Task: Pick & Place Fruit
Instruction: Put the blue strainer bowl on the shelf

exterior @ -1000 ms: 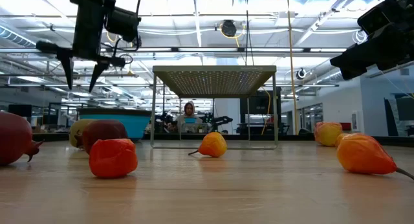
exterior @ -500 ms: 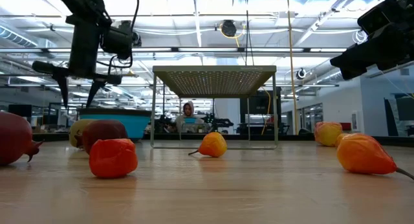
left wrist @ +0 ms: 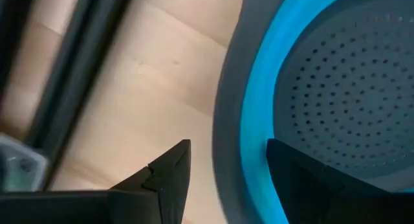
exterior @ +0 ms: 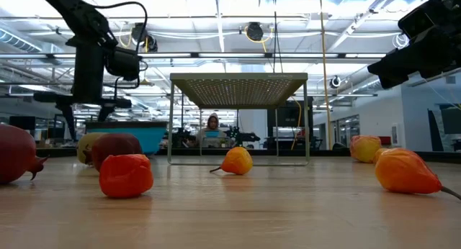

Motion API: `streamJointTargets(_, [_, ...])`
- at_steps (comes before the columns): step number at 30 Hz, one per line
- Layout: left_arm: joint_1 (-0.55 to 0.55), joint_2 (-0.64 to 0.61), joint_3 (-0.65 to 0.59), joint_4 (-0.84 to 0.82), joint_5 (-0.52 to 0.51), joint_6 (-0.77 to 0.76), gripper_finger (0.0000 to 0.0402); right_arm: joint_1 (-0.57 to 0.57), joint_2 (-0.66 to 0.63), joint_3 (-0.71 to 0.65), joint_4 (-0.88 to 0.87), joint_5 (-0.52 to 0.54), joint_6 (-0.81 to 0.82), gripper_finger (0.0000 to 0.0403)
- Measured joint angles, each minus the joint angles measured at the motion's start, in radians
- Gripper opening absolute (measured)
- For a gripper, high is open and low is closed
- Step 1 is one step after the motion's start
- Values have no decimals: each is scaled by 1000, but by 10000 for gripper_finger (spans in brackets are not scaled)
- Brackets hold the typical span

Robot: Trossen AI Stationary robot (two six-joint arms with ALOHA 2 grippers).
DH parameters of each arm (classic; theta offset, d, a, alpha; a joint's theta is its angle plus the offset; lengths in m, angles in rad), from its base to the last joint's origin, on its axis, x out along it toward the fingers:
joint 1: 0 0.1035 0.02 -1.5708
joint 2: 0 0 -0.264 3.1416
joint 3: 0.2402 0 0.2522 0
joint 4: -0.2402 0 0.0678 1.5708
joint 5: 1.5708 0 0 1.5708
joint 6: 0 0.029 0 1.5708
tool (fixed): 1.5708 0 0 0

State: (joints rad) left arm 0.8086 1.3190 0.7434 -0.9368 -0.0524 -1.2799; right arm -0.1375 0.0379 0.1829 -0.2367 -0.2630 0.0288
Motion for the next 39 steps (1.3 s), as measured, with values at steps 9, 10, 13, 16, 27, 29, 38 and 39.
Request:
streamJointTargets(9, [47,0,-64,165,3,29,202,0,0,0,0,0,0,139])
streamJointTargets(10, [54,0,-68,167,3,29,202,0,0,0,0,0,0,139])
streamJointTargets(13, [71,0,-82,177,2,30,202,0,0,0,0,0,0,139])
streamJointTargets(16, [77,0,-96,182,3,26,193,0,0,0,0,0,0,139])
streamJointTargets(27, [78,-1,-100,209,-31,25,63,0,0,0,0,0,0,139])
streamJointTargets(29, [78,-3,-99,218,-34,25,39,0,0,0,0,0,0,139])
streamJointTargets(38, [78,-3,-98,260,-53,15,9,0,0,0,0,0,0,139])
streamJointTargets(39, [78,-3,-98,261,-53,15,6,0,0,0,0,0,0,139])
